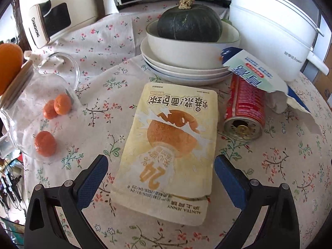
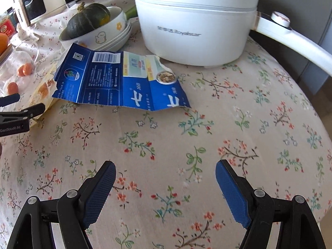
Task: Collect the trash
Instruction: 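Grasp the yellow snack pouch with the left gripper while the right grasps the flattened blue carton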
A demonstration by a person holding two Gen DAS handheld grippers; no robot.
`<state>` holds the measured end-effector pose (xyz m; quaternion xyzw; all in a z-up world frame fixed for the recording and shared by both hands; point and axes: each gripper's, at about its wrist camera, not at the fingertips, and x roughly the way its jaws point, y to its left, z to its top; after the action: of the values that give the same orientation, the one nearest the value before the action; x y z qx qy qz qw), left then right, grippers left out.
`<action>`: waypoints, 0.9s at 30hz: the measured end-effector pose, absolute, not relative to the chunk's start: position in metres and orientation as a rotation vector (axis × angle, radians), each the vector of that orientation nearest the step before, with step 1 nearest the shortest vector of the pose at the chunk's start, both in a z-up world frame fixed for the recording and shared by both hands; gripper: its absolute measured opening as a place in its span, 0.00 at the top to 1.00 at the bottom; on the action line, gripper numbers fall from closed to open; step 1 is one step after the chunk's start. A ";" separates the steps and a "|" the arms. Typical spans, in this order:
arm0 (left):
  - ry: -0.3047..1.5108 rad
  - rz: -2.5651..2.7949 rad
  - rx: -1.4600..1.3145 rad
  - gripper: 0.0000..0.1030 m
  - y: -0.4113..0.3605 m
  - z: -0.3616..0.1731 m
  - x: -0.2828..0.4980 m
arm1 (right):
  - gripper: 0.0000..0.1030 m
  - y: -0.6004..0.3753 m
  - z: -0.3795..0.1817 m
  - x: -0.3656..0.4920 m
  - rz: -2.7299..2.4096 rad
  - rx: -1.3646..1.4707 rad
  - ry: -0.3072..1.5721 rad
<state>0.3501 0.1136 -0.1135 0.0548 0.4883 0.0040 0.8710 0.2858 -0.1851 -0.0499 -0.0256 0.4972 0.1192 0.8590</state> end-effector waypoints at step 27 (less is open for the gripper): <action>0.985 -0.006 -0.049 0.82 0.128 -0.091 0.311 | 0.64 -0.099 -0.055 0.335 0.375 -0.238 0.805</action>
<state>0.3105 0.1279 -0.0912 -0.0237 0.4730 -0.0027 0.8807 0.3348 -0.0989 -0.0549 -0.1150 0.3884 0.1809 0.8962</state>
